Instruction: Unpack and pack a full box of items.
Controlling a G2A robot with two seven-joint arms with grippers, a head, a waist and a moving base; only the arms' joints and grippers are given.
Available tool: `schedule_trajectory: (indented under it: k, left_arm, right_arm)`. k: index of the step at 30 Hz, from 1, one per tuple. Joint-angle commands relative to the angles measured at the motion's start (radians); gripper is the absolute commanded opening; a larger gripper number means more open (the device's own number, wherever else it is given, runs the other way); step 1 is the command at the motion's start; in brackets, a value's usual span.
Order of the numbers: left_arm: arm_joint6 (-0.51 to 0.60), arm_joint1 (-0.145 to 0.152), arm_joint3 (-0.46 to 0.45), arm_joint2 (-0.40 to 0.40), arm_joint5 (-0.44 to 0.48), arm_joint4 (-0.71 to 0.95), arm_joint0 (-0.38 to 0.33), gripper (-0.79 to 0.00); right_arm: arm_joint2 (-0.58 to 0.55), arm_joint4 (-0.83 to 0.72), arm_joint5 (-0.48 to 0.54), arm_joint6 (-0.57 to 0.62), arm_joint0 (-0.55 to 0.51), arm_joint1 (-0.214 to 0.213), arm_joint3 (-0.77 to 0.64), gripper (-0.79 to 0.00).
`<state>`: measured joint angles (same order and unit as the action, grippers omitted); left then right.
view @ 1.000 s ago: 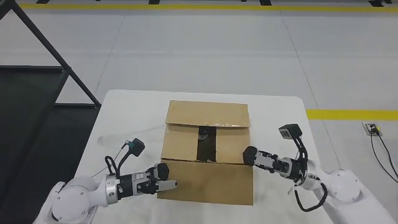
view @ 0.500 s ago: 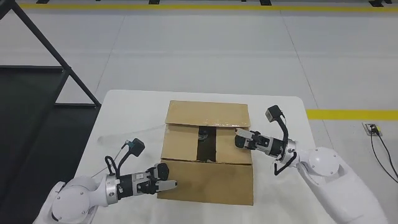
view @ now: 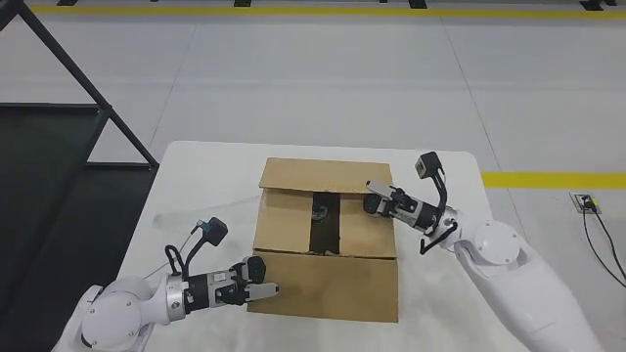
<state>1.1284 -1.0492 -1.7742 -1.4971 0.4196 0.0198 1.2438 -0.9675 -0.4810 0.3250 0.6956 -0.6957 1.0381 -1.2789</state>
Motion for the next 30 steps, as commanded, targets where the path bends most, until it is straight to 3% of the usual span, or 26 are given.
schedule_trajectory:
  k: [1, 17, 23, 30]
  left_arm:
    - [0.000, 0.000, 0.000, 0.000, 0.000, 0.000, 0.000, 0.000]
    - [0.000, 0.000, 0.000, 0.000, 0.000, 0.000, 0.000, 0.000]
    - [0.000, 0.000, 0.000, 0.000, 0.000, 0.000, 0.000, 0.000]
    - [0.000, 0.000, 0.000, 0.000, 0.000, 0.000, 0.000, 0.000]
  right_arm:
    - [0.003, 0.002, -0.002, -0.016, 0.014, 0.007, 0.001, 0.000]
    - [0.017, 0.005, -0.023, -0.034, 0.036, 0.021, 0.005, 0.000]
    - [0.033, 0.028, 0.007, -0.193, 0.056, 0.049, 0.004, 0.000]
    - [0.069, 0.044, 0.027, -0.279, 0.130, 0.091, 0.081, 0.000]
